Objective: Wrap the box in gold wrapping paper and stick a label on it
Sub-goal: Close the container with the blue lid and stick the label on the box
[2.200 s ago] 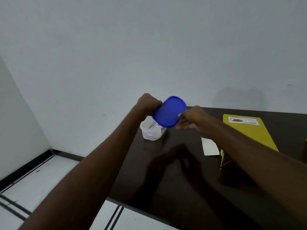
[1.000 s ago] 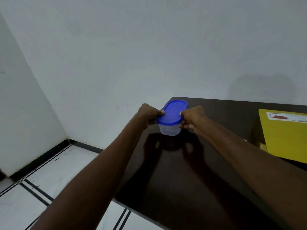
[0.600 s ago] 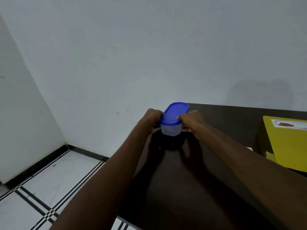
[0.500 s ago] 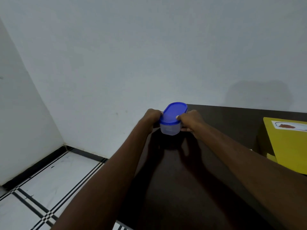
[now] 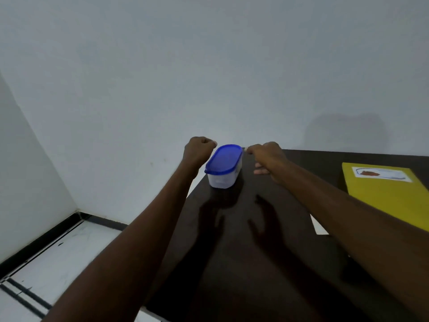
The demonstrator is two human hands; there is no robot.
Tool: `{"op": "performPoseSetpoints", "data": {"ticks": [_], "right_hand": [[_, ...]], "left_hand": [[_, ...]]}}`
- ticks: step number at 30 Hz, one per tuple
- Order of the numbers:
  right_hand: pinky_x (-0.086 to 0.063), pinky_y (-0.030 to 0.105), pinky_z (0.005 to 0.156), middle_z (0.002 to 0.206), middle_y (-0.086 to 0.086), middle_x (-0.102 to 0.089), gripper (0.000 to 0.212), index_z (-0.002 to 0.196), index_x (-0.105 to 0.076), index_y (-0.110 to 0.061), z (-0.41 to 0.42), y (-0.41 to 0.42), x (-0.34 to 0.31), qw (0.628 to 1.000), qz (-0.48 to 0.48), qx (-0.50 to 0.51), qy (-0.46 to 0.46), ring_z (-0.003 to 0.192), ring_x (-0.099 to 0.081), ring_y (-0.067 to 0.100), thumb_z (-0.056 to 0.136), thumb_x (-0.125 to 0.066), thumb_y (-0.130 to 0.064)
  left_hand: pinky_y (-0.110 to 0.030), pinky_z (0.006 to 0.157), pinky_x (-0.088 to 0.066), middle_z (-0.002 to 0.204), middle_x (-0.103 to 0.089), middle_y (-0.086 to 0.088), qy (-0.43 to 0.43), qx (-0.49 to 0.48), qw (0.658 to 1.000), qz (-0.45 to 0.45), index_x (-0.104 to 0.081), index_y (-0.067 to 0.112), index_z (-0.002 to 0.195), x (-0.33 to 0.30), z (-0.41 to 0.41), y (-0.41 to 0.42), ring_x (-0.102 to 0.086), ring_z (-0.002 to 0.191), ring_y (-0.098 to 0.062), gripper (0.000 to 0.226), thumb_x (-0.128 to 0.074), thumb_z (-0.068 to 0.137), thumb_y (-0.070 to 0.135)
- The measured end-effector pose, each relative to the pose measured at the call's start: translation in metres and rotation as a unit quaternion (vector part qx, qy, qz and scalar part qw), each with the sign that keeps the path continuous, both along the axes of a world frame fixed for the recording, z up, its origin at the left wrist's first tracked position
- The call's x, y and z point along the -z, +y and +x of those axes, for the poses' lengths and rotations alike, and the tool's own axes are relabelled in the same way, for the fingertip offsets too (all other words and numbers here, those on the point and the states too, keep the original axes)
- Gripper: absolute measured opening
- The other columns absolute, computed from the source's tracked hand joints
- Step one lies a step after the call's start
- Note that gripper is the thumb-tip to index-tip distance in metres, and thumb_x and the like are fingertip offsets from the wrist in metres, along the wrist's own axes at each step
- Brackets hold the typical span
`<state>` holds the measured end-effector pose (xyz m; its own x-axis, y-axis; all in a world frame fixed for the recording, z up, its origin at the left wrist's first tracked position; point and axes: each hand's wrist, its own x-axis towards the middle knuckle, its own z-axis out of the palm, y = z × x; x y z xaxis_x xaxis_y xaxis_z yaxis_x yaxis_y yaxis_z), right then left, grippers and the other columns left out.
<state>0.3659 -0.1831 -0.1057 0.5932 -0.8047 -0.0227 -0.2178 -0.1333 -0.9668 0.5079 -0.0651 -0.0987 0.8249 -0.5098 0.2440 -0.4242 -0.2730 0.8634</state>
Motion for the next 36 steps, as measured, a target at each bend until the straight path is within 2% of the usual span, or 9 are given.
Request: {"op": "performPoseSetpoints", "data": {"ticks": [4,8,10,14,22,24,28,32,36], "right_hand": [[-0.058,0.044,0.085,0.111,0.013,-0.063,0.041,0.115,-0.057,-0.001,-0.05,-0.006,-0.021,0.991,-0.124,0.035,0.041,0.091,-0.065,0.027,0.087,-0.064,-0.029],[-0.046,0.033,0.089,0.129,0.011,-0.058,0.053,0.133,-0.05,-0.008,-0.115,-0.008,-0.032,0.956,-0.27,0.059,0.095,0.113,-0.058,0.028,0.089,-0.063,-0.036],[-0.045,0.035,0.091,0.128,0.011,-0.06,0.057,0.136,-0.047,-0.01,-0.155,-0.012,-0.033,0.942,-0.307,0.086,0.104,0.116,-0.056,0.028,0.089,-0.063,-0.038],[-0.043,0.029,0.082,0.13,0.011,-0.059,0.06,0.141,-0.043,-0.011,-0.239,-0.021,-0.028,0.934,-0.317,0.129,0.1,0.117,-0.056,0.027,0.089,-0.065,-0.034],[-0.037,0.048,0.106,0.142,0.018,-0.045,0.079,0.145,-0.034,-0.007,-0.394,-0.059,0.009,0.852,-0.371,0.335,0.154,0.132,-0.039,0.037,0.08,-0.07,-0.034],[-0.035,0.054,0.108,0.148,0.018,-0.038,0.087,0.147,-0.029,-0.007,-0.413,-0.066,0.023,0.857,-0.348,0.343,0.163,0.136,-0.034,0.038,0.076,-0.069,-0.036],[-0.038,0.046,0.106,0.153,0.015,-0.034,0.101,0.153,-0.018,-0.009,-0.443,-0.072,0.045,0.902,-0.237,0.337,0.129,0.137,-0.037,0.034,0.077,-0.08,-0.033],[-0.045,0.034,0.078,0.127,0.009,-0.059,0.066,0.132,-0.05,-0.012,-0.451,-0.076,0.056,0.928,-0.159,0.326,0.08,0.109,-0.058,0.026,0.079,-0.078,-0.039],[-0.046,0.029,0.068,0.098,0.004,-0.068,0.035,0.104,-0.067,-0.014,-0.451,-0.072,0.056,0.927,-0.2,0.313,0.048,0.084,-0.063,0.018,0.076,-0.08,-0.031]], "left_hand": [[-0.035,0.086,-0.054,0.099,-0.068,-0.004,0.0,0.063,0.998,-0.013,-0.068,0.014,0.096,-0.021,-0.038,-0.016,-0.063,0.094,-0.018,0.015,-0.058,0.093,0.025],[-0.038,0.09,-0.055,0.109,-0.069,-0.015,0.104,0.153,0.983,-0.008,-0.066,0.007,0.11,-0.027,-0.09,-0.044,-0.068,0.094,-0.024,0.03,-0.061,0.093,0.03],[-0.037,0.089,-0.057,0.11,-0.07,-0.015,0.147,0.208,0.967,0.007,-0.065,0.007,0.114,-0.028,-0.124,-0.064,-0.069,0.101,-0.026,0.035,-0.062,0.093,0.034],[-0.036,0.088,-0.057,0.113,-0.067,-0.019,0.187,0.306,0.933,0.012,-0.062,0.004,0.118,-0.028,-0.195,-0.107,-0.067,0.104,-0.029,0.039,-0.058,0.096,0.036],[-0.044,0.092,-0.054,0.119,-0.06,-0.023,0.266,0.425,0.863,0.057,-0.05,-0.003,0.13,-0.028,-0.347,-0.189,-0.061,0.109,-0.035,0.059,-0.05,0.098,0.047],[-0.047,0.092,-0.054,0.129,-0.054,-0.027,0.298,0.436,0.844,0.089,-0.044,-0.005,0.135,-0.022,-0.369,-0.204,-0.058,0.115,-0.039,0.069,-0.048,0.097,0.053],[-0.053,0.095,-0.05,0.143,-0.041,-0.03,0.371,0.431,0.813,0.126,-0.029,-0.006,0.145,-0.006,-0.408,-0.229,-0.05,0.124,-0.044,0.084,-0.039,0.096,0.061],[-0.054,0.093,-0.051,0.133,-0.049,-0.027,0.424,0.415,0.795,0.125,-0.038,-0.005,0.14,0.005,-0.422,-0.24,-0.054,0.119,-0.04,0.082,-0.032,0.096,0.065],[-0.054,0.089,-0.053,0.126,-0.054,-0.027,0.43,0.404,0.798,0.122,-0.047,-0.003,0.132,0.006,-0.42,-0.245,-0.058,0.113,-0.04,0.078,-0.033,0.095,0.064]]}}
